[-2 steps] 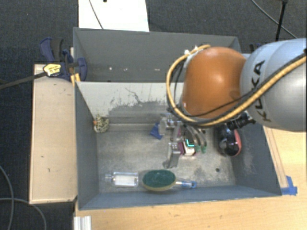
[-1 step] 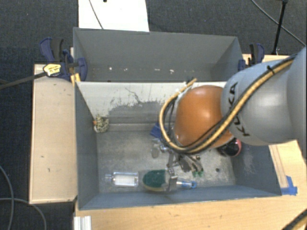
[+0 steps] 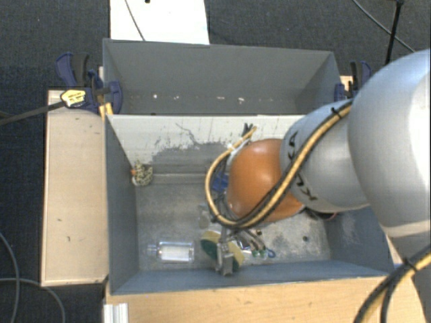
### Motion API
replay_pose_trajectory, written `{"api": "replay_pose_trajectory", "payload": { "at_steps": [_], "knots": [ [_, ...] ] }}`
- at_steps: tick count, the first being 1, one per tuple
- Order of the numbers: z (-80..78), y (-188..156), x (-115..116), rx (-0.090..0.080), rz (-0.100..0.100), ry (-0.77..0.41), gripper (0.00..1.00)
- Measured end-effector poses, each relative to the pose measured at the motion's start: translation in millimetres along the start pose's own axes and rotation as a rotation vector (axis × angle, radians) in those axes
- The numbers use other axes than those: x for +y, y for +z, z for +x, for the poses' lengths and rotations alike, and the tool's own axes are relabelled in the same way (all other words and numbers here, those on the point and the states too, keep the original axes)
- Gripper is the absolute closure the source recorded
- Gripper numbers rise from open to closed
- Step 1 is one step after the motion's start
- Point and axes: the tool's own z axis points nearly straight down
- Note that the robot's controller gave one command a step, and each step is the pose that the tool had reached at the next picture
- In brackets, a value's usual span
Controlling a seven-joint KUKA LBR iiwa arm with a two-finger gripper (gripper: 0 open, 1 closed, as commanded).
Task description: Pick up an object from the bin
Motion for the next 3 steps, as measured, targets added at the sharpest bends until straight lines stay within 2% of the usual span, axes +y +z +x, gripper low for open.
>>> {"api": "replay_pose_trajectory", "payload": {
  "at_steps": [1,2,3],
  "knots": [
    [3.3,0.1,0.0,0.009,0.000,0.005,1.00],
    [-27.5,-97.6,3.9,0.002,0.000,0.007,1.00],
    [-54.9,-178.0,-3.8,0.000,0.001,0.019,1.00]
  ]
}}
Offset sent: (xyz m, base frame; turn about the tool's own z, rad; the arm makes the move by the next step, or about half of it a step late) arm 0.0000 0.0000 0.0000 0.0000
